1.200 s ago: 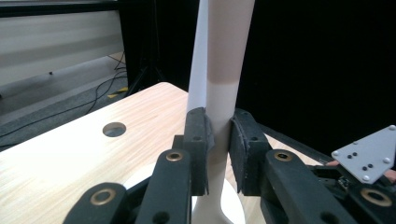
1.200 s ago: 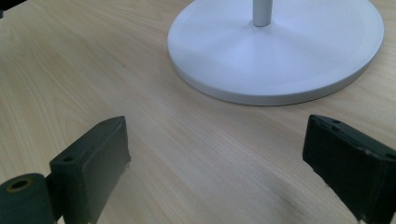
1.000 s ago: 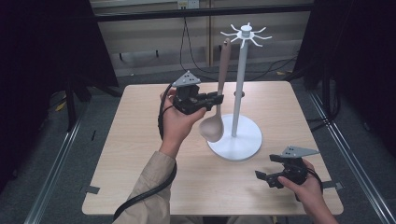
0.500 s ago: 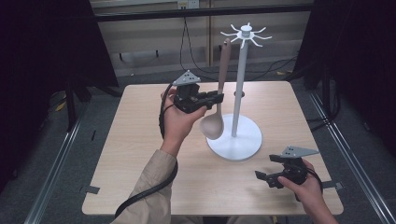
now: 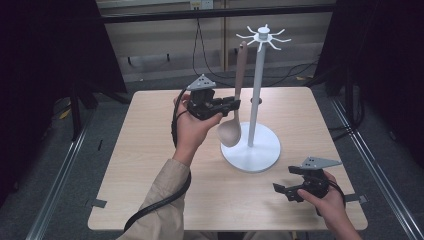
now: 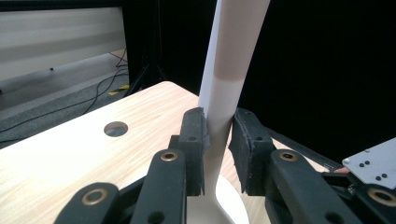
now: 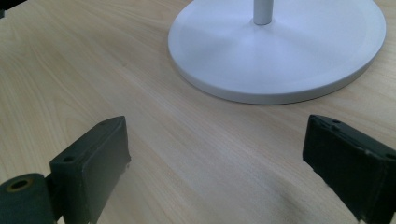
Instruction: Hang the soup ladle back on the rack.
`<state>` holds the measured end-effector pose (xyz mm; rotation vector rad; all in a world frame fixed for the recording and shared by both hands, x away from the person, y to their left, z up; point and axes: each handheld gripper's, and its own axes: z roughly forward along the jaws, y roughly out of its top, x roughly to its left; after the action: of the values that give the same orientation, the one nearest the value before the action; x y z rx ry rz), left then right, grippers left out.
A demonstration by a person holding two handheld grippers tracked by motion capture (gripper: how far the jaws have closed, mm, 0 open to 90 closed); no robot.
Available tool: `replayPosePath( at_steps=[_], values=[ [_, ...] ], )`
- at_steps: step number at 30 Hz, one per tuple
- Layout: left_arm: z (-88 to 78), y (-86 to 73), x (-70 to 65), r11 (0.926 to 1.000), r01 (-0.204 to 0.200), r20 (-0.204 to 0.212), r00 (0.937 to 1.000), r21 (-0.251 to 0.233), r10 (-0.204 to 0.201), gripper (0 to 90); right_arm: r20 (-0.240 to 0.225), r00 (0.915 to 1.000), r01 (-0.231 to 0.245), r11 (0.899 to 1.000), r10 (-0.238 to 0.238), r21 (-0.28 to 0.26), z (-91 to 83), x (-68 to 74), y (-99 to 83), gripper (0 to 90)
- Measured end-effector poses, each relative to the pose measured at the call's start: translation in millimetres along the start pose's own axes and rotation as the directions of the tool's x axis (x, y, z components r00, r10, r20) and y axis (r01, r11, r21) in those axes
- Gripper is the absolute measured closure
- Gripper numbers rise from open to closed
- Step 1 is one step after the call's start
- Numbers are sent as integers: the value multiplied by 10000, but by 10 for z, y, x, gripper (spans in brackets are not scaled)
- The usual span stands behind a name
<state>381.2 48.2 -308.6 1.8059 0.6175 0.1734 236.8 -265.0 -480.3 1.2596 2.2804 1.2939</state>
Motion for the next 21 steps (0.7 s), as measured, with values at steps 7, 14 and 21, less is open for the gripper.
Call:
replayPosePath(
  at_steps=[7, 14, 21],
  values=[
    [12, -6, 16, 9999, -84, -46, 10000, 85, 84, 745, 35, 10000, 29, 10000, -29, -9, -11, -6, -5, 70],
    [-28, -34, 13, 9999, -115, -146, 9998, 97, 116, 659, 22, 10000, 12, 10000, -12, 14, -15, -5, -9, 70],
    [-115, -117, 11, 9988, -352, -424, 9984, 327, 366, 489, 5, 10000, 36, 10000, -36, 37, -17, -1, -14, 70]
  ],
)
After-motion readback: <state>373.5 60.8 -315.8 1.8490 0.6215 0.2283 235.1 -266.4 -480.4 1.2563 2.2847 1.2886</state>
